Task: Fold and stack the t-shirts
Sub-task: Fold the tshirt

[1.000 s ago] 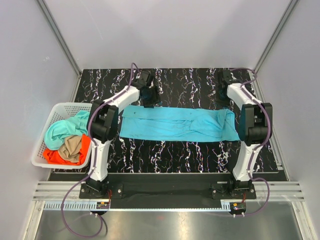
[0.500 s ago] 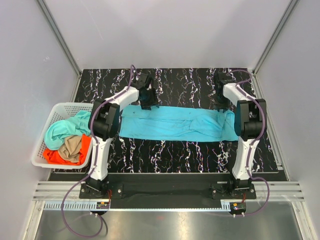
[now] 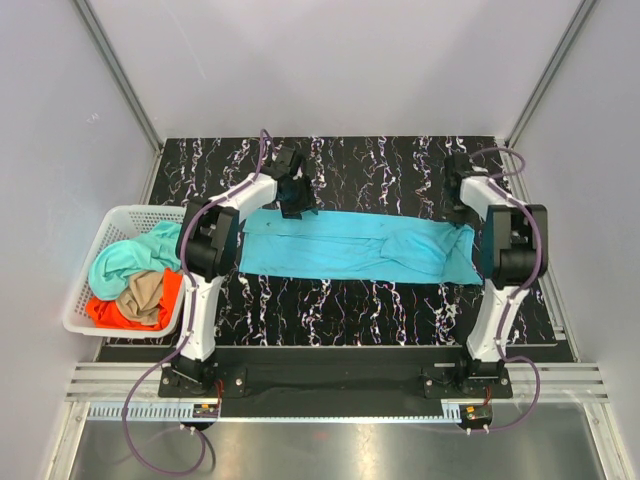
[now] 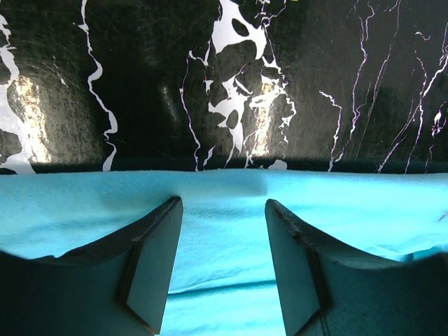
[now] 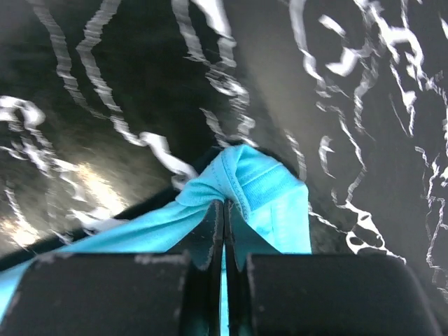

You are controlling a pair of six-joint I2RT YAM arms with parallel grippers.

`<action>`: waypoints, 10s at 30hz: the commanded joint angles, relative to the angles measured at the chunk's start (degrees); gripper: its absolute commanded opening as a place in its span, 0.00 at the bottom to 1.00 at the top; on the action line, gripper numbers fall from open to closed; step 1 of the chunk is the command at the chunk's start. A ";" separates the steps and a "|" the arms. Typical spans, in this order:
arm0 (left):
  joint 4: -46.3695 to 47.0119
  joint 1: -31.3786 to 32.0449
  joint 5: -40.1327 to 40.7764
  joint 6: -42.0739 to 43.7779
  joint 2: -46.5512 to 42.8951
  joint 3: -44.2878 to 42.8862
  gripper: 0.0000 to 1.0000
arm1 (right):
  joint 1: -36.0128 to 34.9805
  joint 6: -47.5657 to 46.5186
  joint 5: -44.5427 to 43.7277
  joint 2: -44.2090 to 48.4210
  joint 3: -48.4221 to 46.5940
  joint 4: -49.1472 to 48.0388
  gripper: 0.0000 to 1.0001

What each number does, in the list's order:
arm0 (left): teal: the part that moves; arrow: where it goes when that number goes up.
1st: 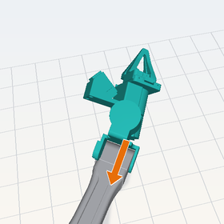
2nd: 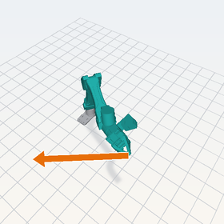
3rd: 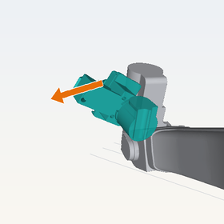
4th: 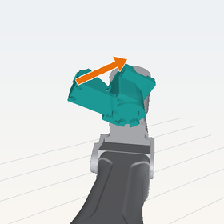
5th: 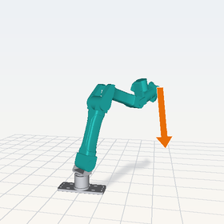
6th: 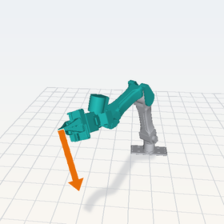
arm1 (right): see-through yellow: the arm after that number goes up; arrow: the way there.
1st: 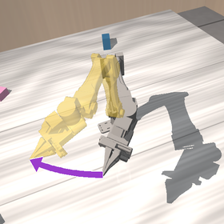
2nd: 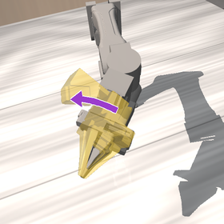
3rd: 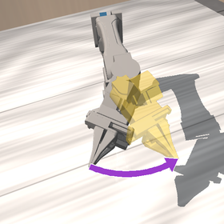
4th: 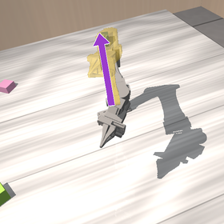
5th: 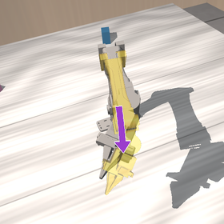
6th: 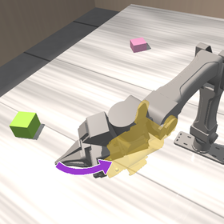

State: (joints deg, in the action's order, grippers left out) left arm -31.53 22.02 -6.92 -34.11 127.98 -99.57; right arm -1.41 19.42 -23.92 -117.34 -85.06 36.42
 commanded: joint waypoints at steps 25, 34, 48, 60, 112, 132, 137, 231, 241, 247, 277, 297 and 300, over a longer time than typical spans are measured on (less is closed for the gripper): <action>-2.75 -1.81 6.39 1.15 3.59 0.78 0.58 | 13.01 2.03 31.82 8.36 11.41 -22.54 0.22; -2.57 -1.81 5.51 1.24 3.85 0.52 0.59 | 13.19 1.94 36.32 4.22 9.20 -21.65 0.34; -3.98 -1.81 9.03 0.80 4.12 -0.19 0.59 | 16.17 7.03 27.61 5.89 10.00 -21.66 0.00; -5.21 -2.07 11.14 -0.08 4.73 -1.42 0.59 | 17.67 17.31 24.88 9.94 17.02 -30.43 0.00; 11.67 19.64 -16.82 -0.96 -2.13 2.11 0.62 | 5.10 21.18 29.90 31.65 36.80 -13.92 0.32; 10.79 19.64 -15.14 -2.10 2.00 -3.34 0.55 | 4.57 21.98 28.75 30.77 38.91 -15.77 0.31; 11.14 19.64 -14.62 -2.72 2.53 -3.53 0.54 | 4.22 22.07 28.93 30.33 39.53 -17.00 0.30; -9.95 18.15 -4.60 -0.52 6.49 -16.35 0.26 | -3.78 32.80 27.70 51.61 54.23 -26.42 0.14; -13.03 15.86 -0.55 3.61 -1.86 -15.39 0.57 | 3.40 16.81 21.17 37.64 30.05 -12.51 0.50; -11.01 12.17 -1.61 4.49 -1.51 -12.50 0.56 | 10.11 8.29 30.86 26.04 24.42 -19.63 0.47; -4.95 -4.18 -0.91 5.63 6.58 -6.43 0.57 | 14.85 8.44 32.27 2.91 9.56 -23.78 0.18; -9.60 -6.73 8.85 2.29 6.49 -4.58 0.59 | 18.90 13.11 40.01 -5.79 -0.36 -32.47 0.00; -8.90 -7.17 8.59 2.03 6.14 -3.79 0.58 | 19.08 10.39 42.72 -8.86 -5.72 -32.03 0.00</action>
State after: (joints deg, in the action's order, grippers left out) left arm -35.66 17.65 -6.35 -33.12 131.94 -106.39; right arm 16.51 32.69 17.58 -124.44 -84.79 7.18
